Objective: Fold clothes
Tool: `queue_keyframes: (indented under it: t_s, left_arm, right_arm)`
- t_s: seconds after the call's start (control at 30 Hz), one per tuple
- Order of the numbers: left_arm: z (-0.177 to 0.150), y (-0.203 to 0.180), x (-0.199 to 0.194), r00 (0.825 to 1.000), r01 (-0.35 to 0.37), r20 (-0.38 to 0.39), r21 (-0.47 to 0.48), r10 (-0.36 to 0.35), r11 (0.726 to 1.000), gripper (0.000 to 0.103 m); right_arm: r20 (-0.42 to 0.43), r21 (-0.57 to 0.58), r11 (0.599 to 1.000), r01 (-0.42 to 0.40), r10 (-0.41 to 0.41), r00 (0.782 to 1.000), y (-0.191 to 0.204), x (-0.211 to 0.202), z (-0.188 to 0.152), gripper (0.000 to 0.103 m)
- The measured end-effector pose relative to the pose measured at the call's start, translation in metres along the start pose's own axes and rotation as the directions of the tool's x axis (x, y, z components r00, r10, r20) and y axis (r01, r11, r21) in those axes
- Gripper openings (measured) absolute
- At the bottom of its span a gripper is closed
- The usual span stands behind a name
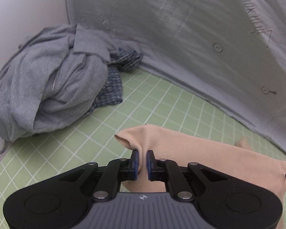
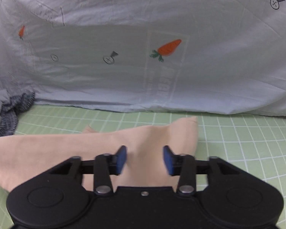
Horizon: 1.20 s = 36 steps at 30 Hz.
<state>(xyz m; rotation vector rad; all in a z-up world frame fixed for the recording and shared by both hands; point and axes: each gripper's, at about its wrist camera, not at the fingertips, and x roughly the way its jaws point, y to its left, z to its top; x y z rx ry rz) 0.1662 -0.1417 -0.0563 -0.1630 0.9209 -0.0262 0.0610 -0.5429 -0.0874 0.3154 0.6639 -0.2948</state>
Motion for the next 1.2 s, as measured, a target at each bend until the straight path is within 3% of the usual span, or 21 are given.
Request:
queue_keyframes:
  t_s: [0.03, 0.13, 0.27, 0.3, 0.33, 0.4, 0.43, 0.57, 0.63, 0.7, 0.83, 1.0, 1.2]
  left_arm:
    - [-0.004, 0.006, 0.008, 0.999, 0.016, -0.027, -0.035, -0.017, 0.999, 0.011]
    - [-0.014, 0.01, 0.021, 0.997, 0.016, -0.07, -0.057, -0.02, 0.998, 0.011]
    - [-0.018, 0.007, 0.035, 0.995, -0.007, -0.103, -0.034, 0.004, 0.999, 0.011]
    - [-0.018, 0.006, 0.037, 0.994, -0.013, -0.107, -0.032, 0.01, 0.999, 0.011]
    - [-0.018, 0.007, 0.04, 0.994, -0.019, -0.111, -0.032, 0.015, 0.999, 0.011]
    - [-0.018, 0.011, 0.044, 0.993, -0.027, -0.119, -0.039, 0.022, 0.999, 0.011]
    - [-0.018, 0.012, 0.046, 0.992, -0.029, -0.125, -0.044, 0.023, 0.999, 0.011]
    - [-0.02, 0.015, 0.053, 0.989, -0.025, -0.146, -0.065, 0.015, 0.998, 0.011]
    - [-0.021, 0.013, 0.053, 0.99, -0.026, -0.142, -0.06, 0.017, 0.998, 0.011]
    - [-0.022, 0.011, 0.053, 0.99, -0.027, -0.139, -0.055, 0.019, 0.998, 0.011]
    - [-0.024, 0.011, 0.047, 0.992, -0.017, -0.129, -0.058, 0.009, 0.998, 0.011]
    - [-0.027, 0.011, 0.033, 0.994, 0.008, -0.111, -0.054, -0.014, 0.999, 0.011]
    - [-0.03, 0.005, 0.014, 0.996, 0.068, -0.063, -0.011, -0.068, 0.998, 0.011]
  right_arm:
    - [-0.014, 0.02, 1.0, 0.01, -0.01, 1.0, -0.002, 0.005, -0.002, 0.076]
    - [-0.058, 0.078, 0.996, 0.042, -0.038, 0.998, -0.008, 0.02, -0.008, 0.08]
    - [-0.114, 0.138, 0.989, 0.056, -0.04, 0.993, -0.018, 0.043, -0.013, 0.075]
    - [-0.126, 0.144, 0.989, 0.04, -0.022, 0.992, -0.022, 0.05, -0.013, 0.059]
    - [-0.137, 0.15, 0.988, 0.024, -0.004, 0.991, -0.027, 0.057, -0.013, 0.029]
    - [-0.141, 0.13, 0.991, 0.021, -0.002, 0.99, -0.031, 0.066, -0.012, 0.01]
    - [-0.134, 0.111, 0.994, 0.024, -0.009, 0.991, -0.031, 0.07, -0.011, 0.009]
    - [-0.119, 0.022, 0.998, 0.051, -0.048, 0.992, -0.029, 0.08, -0.006, 0.011]
    - [-0.107, -0.004, 0.996, 0.085, -0.085, 0.991, -0.026, 0.07, -0.007, 0.031]
    - [-0.085, -0.017, 0.993, 0.115, -0.116, 0.99, -0.024, 0.054, -0.01, 0.043]
    - [-0.056, -0.024, 0.987, 0.158, -0.159, 0.986, -0.02, 0.019, -0.021, 0.054]
    - [-0.095, -0.014, 0.991, 0.135, -0.135, 0.986, -0.011, -0.022, -0.056, 0.054]
    - [-0.193, -0.041, 0.989, 0.143, -0.149, 0.97, 0.003, -0.036, -0.09, 0.054]
